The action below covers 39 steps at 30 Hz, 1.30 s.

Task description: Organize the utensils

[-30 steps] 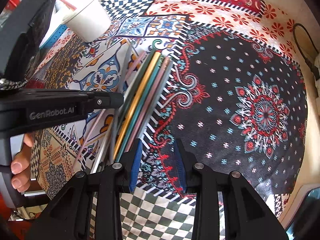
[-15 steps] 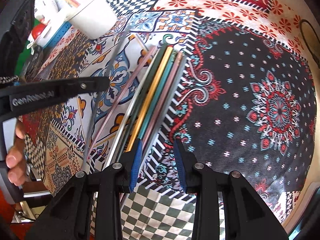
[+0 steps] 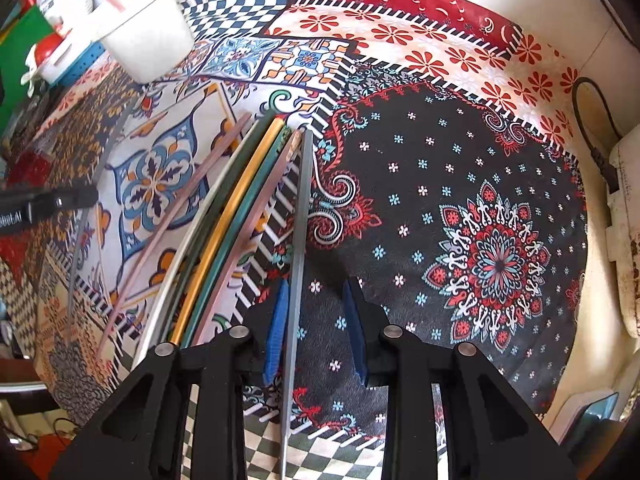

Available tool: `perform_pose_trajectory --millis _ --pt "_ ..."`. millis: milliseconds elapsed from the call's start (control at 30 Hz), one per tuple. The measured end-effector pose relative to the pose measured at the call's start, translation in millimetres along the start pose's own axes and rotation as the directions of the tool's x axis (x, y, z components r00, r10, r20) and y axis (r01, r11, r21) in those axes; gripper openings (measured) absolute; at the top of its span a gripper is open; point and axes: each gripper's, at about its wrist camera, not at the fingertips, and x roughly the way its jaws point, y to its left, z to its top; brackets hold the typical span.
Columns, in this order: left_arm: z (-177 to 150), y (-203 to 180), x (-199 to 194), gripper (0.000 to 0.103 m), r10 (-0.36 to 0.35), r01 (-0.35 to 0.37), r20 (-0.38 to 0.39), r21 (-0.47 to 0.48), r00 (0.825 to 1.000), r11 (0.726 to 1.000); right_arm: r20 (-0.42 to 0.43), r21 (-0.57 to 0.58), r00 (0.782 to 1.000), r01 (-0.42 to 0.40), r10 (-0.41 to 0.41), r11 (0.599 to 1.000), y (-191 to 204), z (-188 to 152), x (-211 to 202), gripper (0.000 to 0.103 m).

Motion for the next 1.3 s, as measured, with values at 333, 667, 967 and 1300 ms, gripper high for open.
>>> perform_pose_trajectory --millis 333,667,967,1300 --pt "8.5 -17.9 9.6 0.004 -0.001 0.001 0.001 0.021 1.000 1.000 -0.006 0.006 1.000 -0.017 0.017 1.000 -5.8 46.0 8.7 0.006" --pt "7.9 -9.1 -29.3 0.004 -0.017 0.018 0.098 -0.003 0.995 1.000 0.129 0.113 0.985 -0.129 0.114 0.985 -40.2 60.8 -42.8 0.005" --pt "7.5 -6.8 -76.7 0.004 -0.029 0.033 0.213 -0.019 0.977 0.999 0.253 0.082 0.959 -0.152 0.127 0.985 -12.1 39.7 -90.0 0.005" --pt "7.2 -1.9 -123.0 0.004 -0.043 0.060 0.335 -0.039 0.941 0.997 0.338 0.022 0.934 -0.135 0.119 0.991 11.0 46.5 -123.0 0.005"
